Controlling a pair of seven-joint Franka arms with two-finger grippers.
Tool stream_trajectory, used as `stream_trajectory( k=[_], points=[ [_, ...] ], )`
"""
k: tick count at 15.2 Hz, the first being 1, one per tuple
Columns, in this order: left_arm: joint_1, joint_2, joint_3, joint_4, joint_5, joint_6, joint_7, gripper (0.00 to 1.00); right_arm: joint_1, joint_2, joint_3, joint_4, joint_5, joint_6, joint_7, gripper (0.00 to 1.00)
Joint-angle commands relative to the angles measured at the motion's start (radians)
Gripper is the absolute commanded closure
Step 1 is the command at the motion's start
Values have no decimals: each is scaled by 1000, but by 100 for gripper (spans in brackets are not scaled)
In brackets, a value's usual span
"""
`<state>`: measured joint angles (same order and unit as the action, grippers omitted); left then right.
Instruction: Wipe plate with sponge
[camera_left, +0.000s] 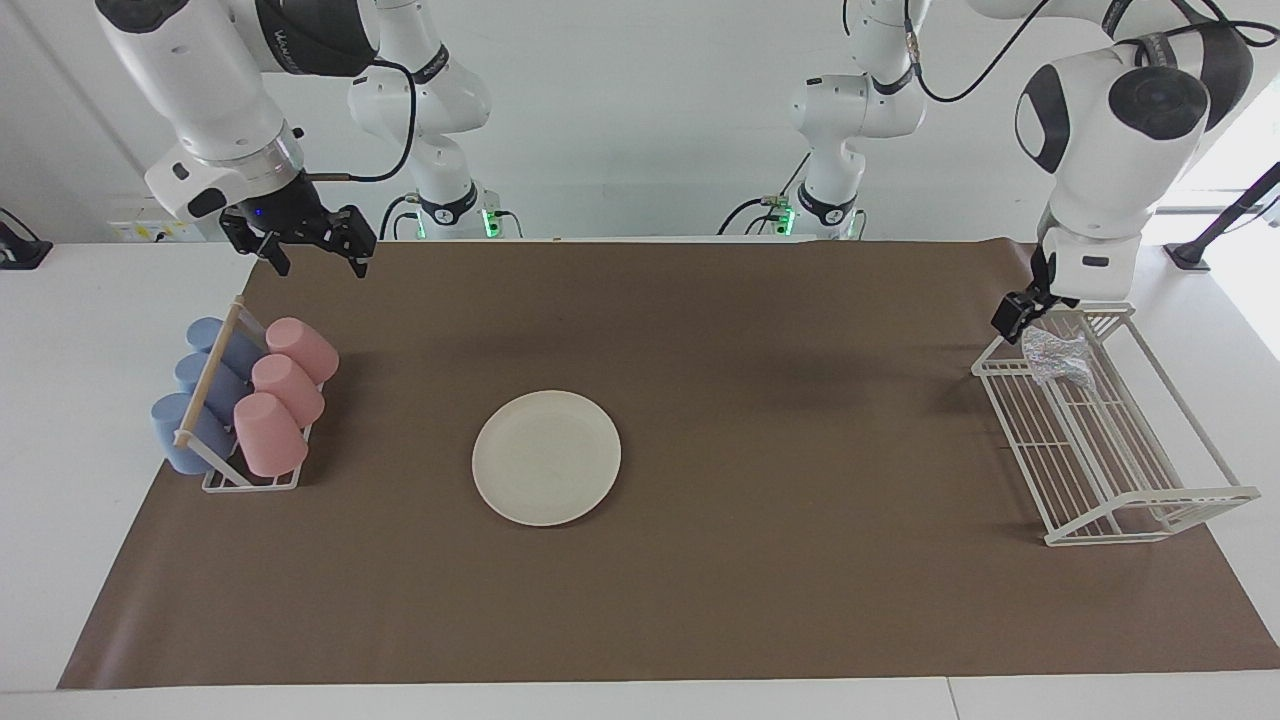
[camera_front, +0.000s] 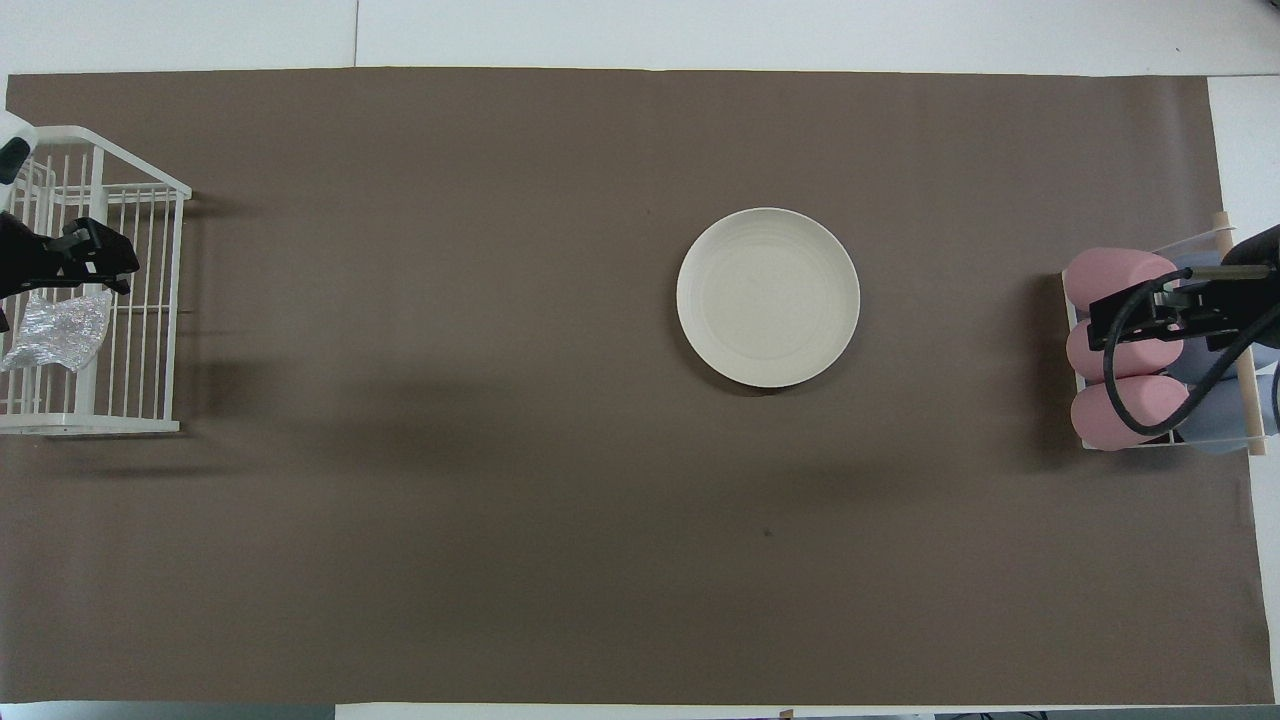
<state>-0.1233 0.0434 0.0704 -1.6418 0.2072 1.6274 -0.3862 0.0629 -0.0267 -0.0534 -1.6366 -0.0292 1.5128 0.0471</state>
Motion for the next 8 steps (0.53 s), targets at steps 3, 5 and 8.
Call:
stream_trajectory(
  k=[3,5,8],
  points=[
    [8,-131,-3,-73,-135,-81,134,0,-6,-22,3,-26,14,23,-15,0],
    [26,-169,-7,-121,-193,-86,185,0,-6,-22,3,-26,14,23,-15,0],
    [53,-143,-15,-116,-239,-49,204,0,-6,-22,3,-26,14,23,-15,0]
  ],
)
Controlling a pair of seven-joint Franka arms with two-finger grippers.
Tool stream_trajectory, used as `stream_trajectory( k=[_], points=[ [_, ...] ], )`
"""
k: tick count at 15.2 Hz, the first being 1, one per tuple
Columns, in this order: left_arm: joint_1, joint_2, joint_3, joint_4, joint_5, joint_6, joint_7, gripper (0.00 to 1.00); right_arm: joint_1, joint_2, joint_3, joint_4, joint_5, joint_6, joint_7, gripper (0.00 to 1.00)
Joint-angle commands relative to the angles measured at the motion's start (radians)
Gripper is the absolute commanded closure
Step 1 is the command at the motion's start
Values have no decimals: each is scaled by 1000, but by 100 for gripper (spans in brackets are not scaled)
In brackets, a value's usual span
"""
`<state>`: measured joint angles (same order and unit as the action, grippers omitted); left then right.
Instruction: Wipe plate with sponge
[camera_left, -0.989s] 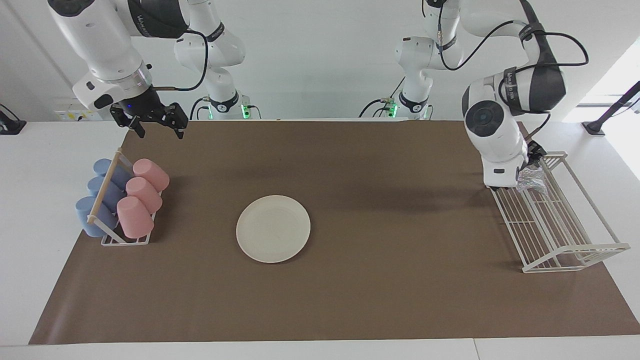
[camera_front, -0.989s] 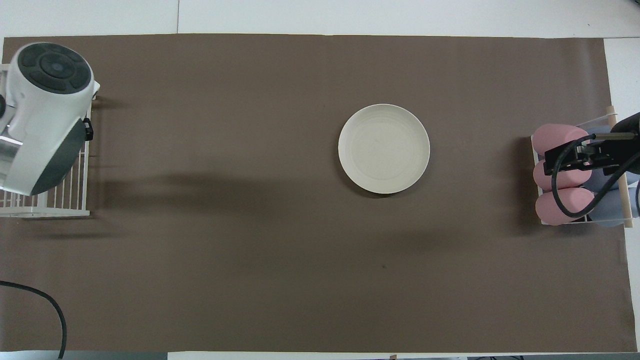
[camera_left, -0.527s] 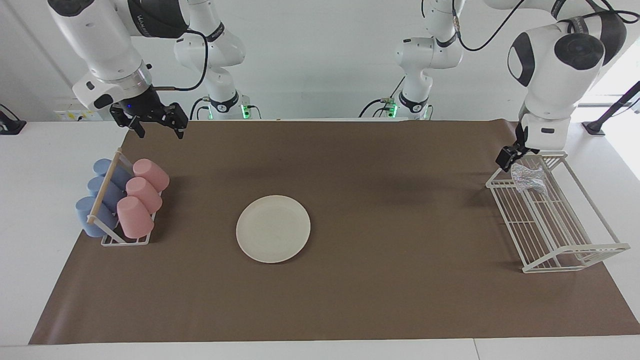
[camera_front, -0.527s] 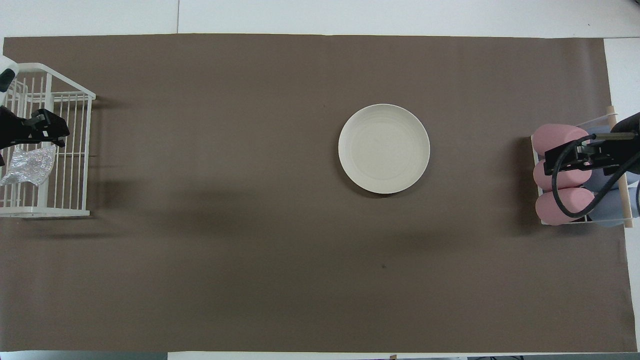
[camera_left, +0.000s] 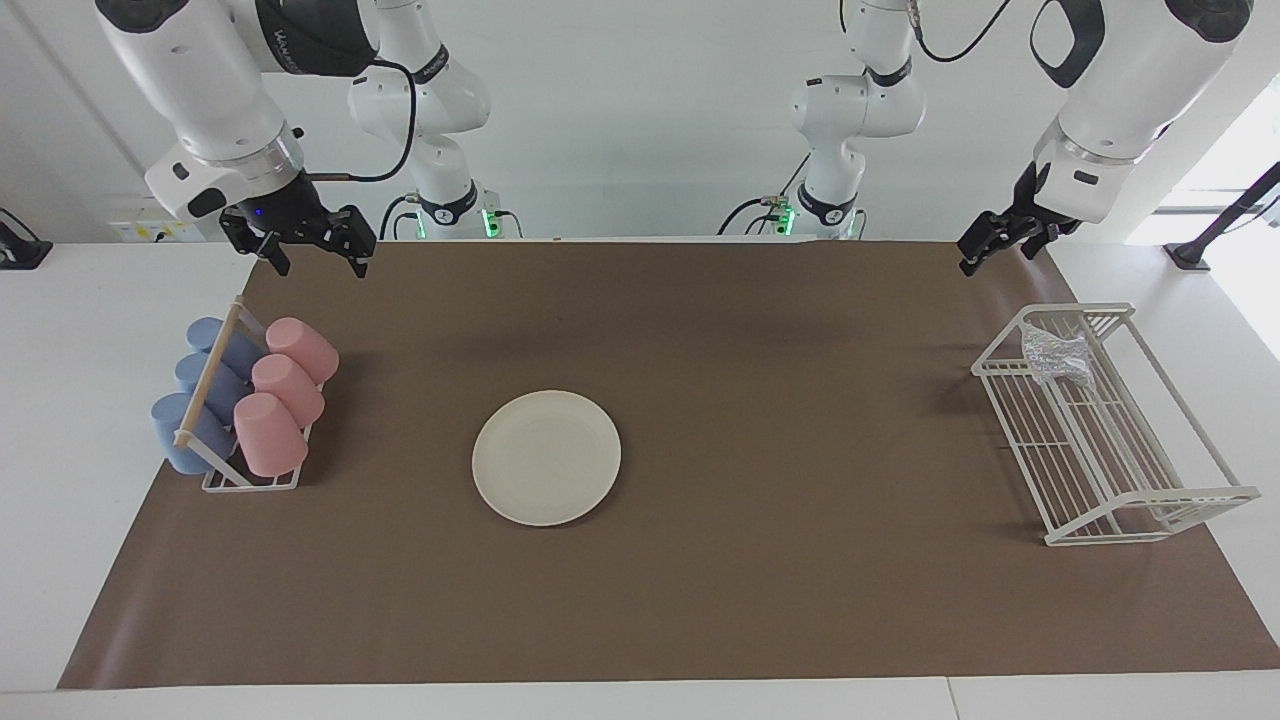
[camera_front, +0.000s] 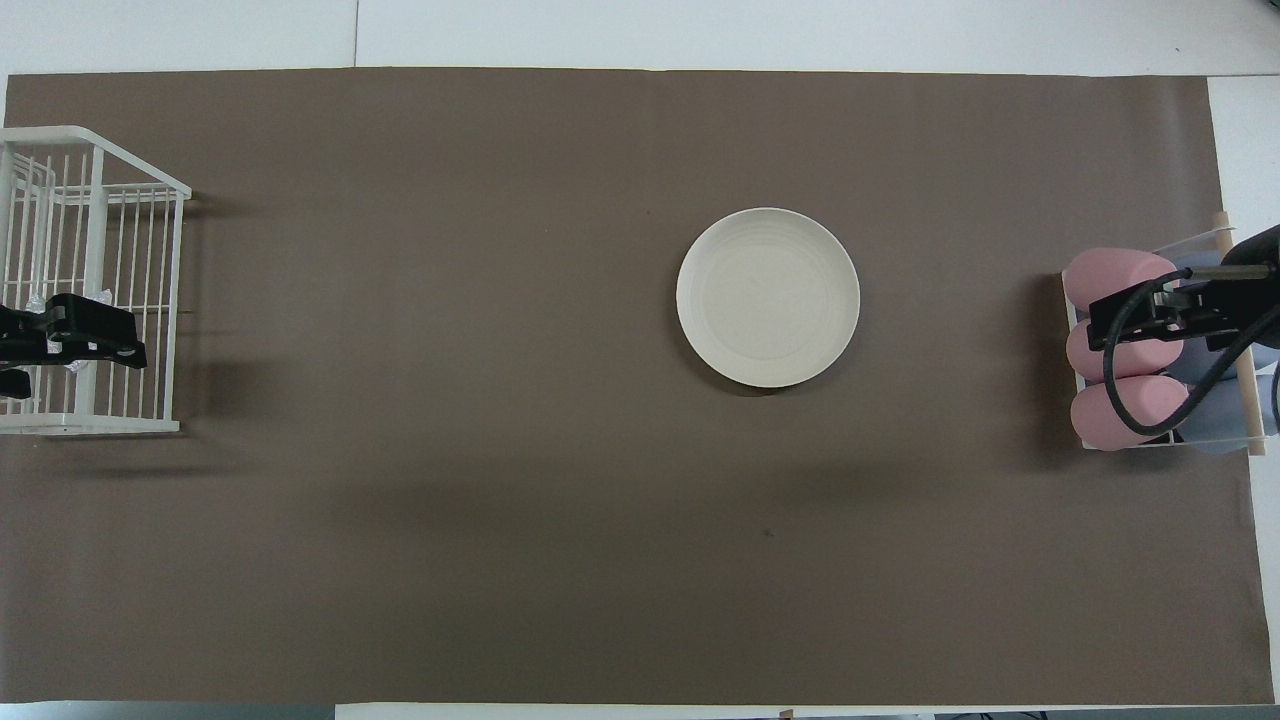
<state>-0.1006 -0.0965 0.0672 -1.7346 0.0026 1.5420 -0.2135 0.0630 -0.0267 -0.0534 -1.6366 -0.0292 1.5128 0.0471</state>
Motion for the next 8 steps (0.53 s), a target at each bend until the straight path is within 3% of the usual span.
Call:
stream_trajectory(
  k=[1,4,6,8],
  points=[
    [30,24,-12,-7,-35,73,20,0,-6,-22,3,-26,14,23,-15,0],
    [32,66,-21,59,-35,50,20,0,-6,-22,3,-26,14,23,-15,0],
    [32,90,-27,165,-35,-49,25,0,-5,-22,4,-26,14,23,-15,0],
    [30,78,-32,143,-36,-65,29,0,-5,-22,4,-26,14,23,-13,0]
  ],
)
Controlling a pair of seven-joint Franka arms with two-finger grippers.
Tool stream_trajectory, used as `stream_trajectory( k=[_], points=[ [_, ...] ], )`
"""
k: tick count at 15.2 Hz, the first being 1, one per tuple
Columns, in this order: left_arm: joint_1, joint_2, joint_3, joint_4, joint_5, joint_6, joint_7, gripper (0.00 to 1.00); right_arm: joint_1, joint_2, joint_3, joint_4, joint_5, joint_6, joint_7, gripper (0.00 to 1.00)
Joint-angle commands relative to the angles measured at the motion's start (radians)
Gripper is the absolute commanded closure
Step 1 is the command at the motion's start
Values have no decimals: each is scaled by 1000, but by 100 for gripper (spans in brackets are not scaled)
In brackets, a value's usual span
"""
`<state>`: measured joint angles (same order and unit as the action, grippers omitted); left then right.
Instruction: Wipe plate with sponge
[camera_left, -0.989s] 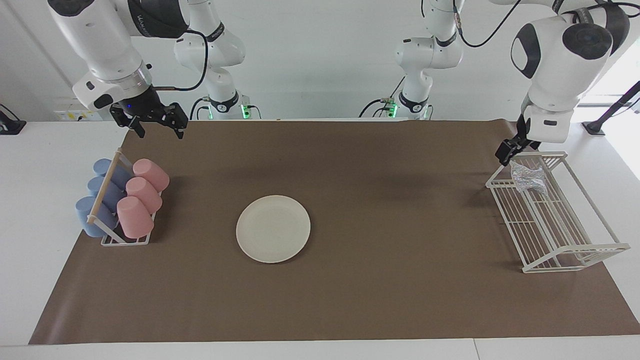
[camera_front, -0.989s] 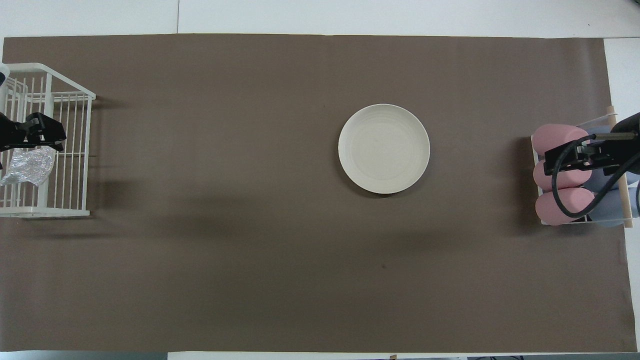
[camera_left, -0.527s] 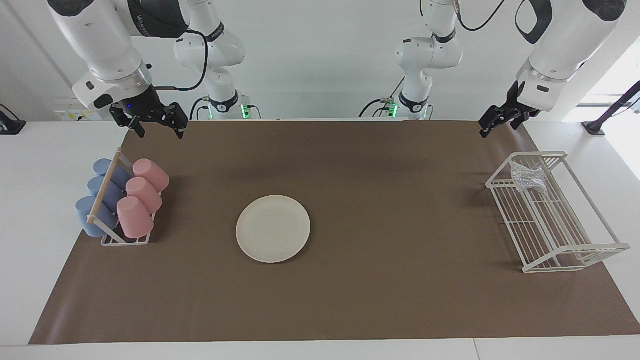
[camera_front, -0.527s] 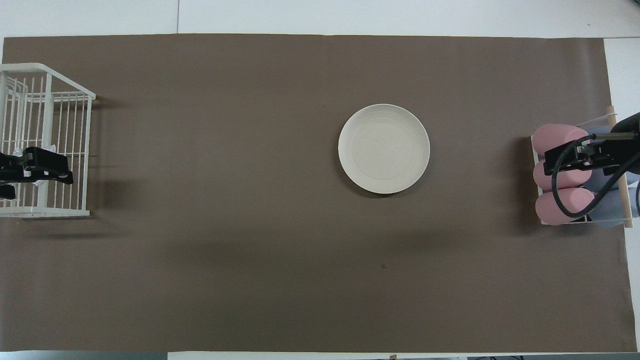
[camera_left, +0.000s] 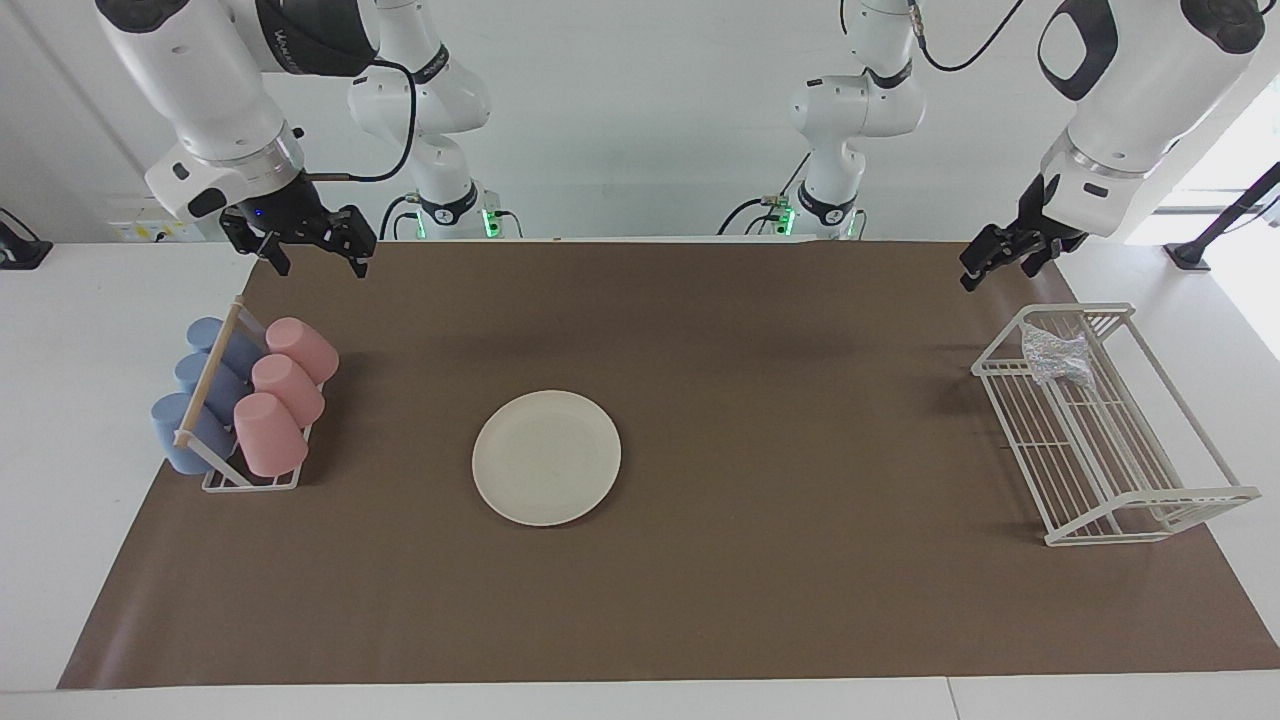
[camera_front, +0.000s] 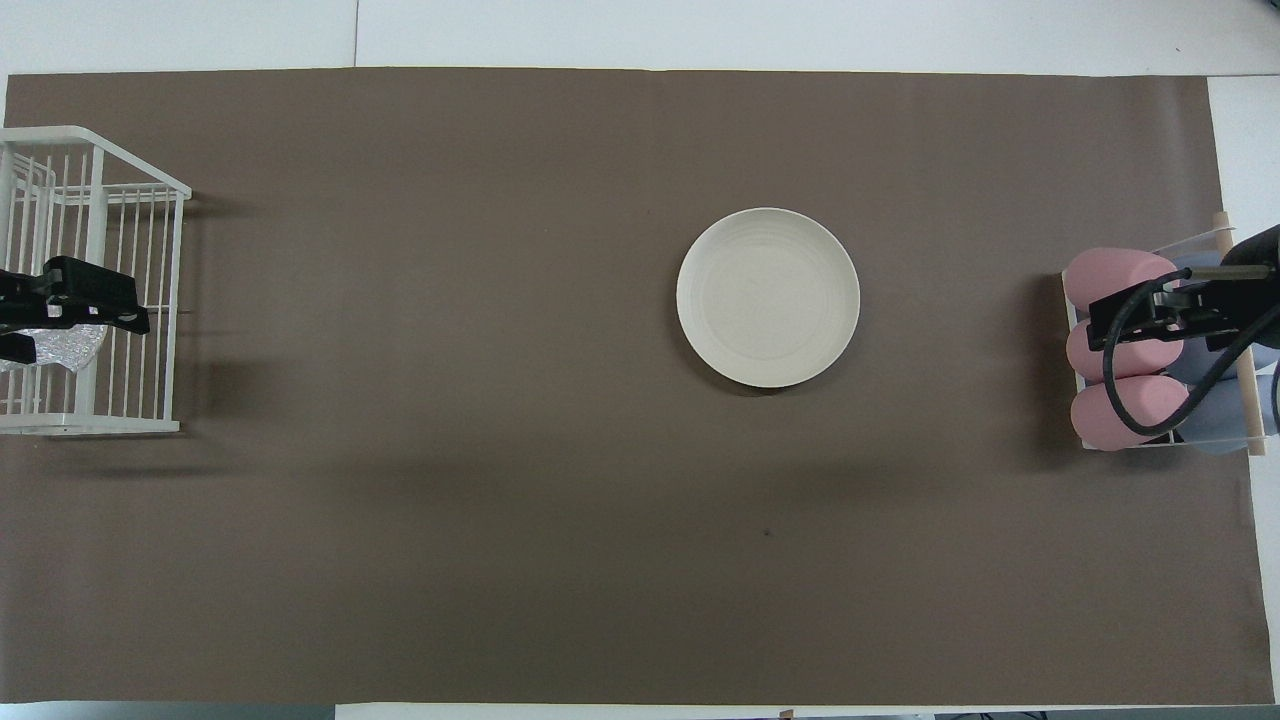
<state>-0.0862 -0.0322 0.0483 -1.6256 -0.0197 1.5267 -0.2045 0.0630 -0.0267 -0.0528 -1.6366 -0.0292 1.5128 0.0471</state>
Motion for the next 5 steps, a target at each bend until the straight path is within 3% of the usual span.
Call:
stream_trajectory(
  k=[1,5],
  points=[
    [17,12,-15,29,-14,-49,20,0,-5,-22,4,-26,14,21,-15,0],
    [14,5,-18,30,-14,-43,22,0,-5,-22,4,-26,14,21,-15,0]
  ],
)
